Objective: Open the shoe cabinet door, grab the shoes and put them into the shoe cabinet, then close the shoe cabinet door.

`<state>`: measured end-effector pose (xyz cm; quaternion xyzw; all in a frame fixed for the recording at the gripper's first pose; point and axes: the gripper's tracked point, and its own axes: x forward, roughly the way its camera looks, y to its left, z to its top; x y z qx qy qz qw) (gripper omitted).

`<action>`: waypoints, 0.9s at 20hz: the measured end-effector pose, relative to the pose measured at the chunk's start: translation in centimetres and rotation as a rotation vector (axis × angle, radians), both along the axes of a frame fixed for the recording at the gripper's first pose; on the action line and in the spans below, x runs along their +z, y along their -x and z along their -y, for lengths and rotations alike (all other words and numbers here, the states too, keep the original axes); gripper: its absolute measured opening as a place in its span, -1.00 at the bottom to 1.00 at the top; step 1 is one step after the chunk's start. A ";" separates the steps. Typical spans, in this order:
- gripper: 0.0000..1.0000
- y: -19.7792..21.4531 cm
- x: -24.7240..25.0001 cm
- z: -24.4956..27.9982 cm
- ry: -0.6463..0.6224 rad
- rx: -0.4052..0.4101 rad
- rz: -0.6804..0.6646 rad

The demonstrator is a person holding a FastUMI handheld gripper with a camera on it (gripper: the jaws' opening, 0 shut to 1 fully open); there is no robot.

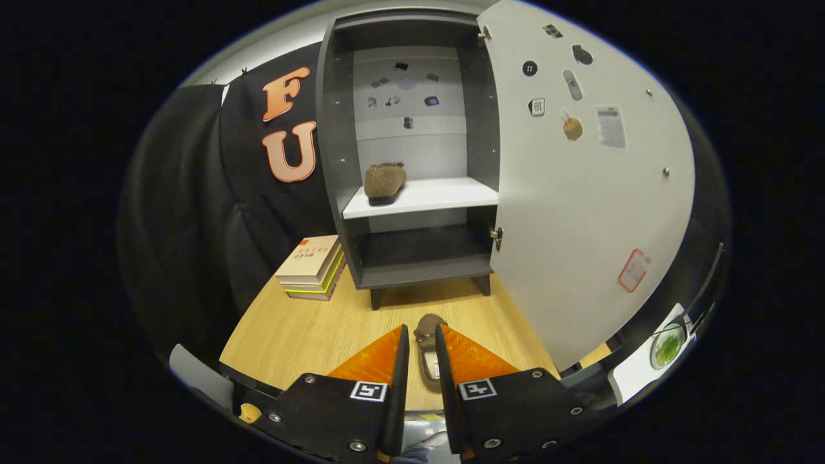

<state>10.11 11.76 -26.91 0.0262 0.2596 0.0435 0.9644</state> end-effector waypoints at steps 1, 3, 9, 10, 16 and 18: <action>-0.47 -0.4 -1.7 -0.4 0.004 0.006 -0.027; -0.47 -1.3 -4.5 -1.2 0.008 0.018 -0.067; -0.47 -3.3 -12.4 -1.9 0.007 0.039 -0.192; -0.47 -3.7 -13.5 -1.9 0.004 0.042 -0.212; -0.47 -6.0 -19.9 -2.3 -0.031 0.062 -0.319; -0.47 -6.7 -21.9 -2.5 -0.036 0.070 -0.352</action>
